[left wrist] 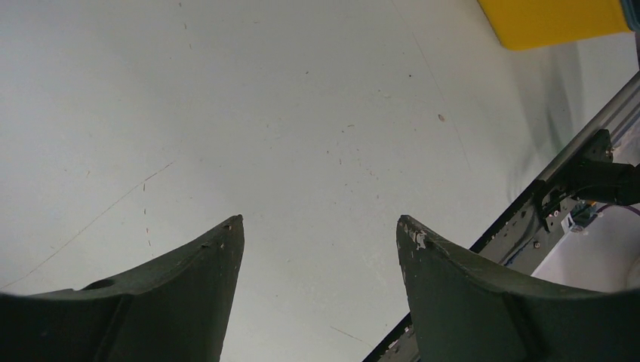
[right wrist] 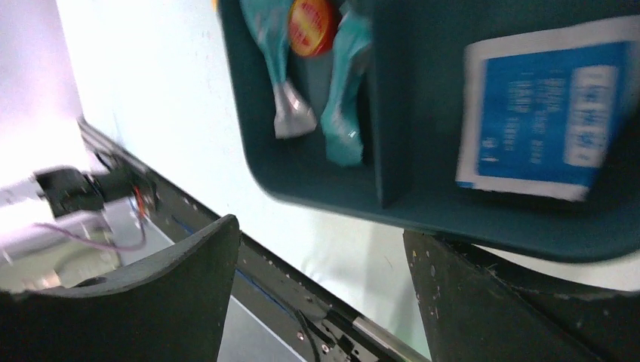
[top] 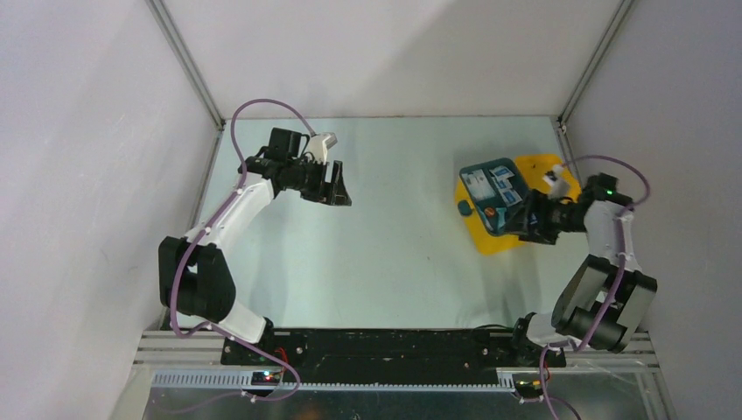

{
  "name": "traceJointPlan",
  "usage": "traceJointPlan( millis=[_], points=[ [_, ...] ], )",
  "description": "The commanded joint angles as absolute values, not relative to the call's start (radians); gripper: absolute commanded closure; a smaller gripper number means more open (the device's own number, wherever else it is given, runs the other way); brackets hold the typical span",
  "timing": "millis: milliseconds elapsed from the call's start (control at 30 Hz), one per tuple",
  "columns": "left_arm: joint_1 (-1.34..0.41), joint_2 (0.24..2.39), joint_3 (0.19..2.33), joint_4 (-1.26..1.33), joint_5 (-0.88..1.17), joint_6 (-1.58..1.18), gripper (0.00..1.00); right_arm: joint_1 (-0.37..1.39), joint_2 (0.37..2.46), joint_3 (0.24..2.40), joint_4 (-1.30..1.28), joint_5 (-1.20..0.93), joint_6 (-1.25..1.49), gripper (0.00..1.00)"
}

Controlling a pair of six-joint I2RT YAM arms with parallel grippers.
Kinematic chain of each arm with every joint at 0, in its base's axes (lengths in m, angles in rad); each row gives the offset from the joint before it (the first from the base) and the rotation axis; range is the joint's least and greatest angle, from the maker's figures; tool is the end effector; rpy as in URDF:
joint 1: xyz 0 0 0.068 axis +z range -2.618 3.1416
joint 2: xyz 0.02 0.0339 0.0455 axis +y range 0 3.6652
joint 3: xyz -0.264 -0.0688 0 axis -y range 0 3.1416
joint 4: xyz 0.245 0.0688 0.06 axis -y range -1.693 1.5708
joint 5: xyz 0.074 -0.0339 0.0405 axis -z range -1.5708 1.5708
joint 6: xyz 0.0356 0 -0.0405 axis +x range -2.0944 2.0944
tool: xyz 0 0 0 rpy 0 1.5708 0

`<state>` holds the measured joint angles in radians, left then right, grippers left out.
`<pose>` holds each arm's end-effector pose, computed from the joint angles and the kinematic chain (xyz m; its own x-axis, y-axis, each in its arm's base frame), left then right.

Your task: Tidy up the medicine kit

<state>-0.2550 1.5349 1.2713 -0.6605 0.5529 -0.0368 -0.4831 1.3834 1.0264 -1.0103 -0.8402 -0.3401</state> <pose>0.3103 -0.1002 0.2882 -0.7909 0.1738 -0.5867 0.4921 0.7506 -0.4410 0.2258 -0.0885 0.2477 -0.8766 0.2084 -0.4338 -0.1227 0.7748 0.6202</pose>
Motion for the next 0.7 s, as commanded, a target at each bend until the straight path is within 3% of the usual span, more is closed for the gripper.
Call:
traceJointPlan(
  millis=[0,100,167,433,500,567,667],
  points=[
    [-0.257,1.537,1.269,-0.648,0.542,-0.035,0.22,-0.301,1.415,1.078,-0.940,-0.756,-0.299,0.16],
    [-0.256,1.539,1.267,-0.648,0.531,-0.033,0.22,-0.275,1.406,1.092,-0.930,-0.736,-0.297,0.02],
    [-0.257,1.539,1.272,-0.649,0.541,-0.032,0.22,-0.326,1.357,1.093,-0.912,-0.739,-0.291,0.01],
    [-0.312,1.649,1.393,-0.586,0.647,-0.219,0.23,-0.657,0.945,0.870,-0.430,-0.734,-0.064,0.01],
    [-0.349,1.682,1.425,-0.560,0.666,-0.270,0.24,-0.709,0.902,0.799,-0.350,-0.693,0.079,0.01],
    [-0.387,1.714,1.451,-0.539,0.678,-0.313,0.24,-0.786,0.904,0.727,-0.258,-0.785,0.214,0.01],
    [-0.430,1.765,1.479,-0.526,0.713,-0.349,0.23,-0.839,0.980,0.668,-0.171,-0.863,0.309,0.09]
  ],
)
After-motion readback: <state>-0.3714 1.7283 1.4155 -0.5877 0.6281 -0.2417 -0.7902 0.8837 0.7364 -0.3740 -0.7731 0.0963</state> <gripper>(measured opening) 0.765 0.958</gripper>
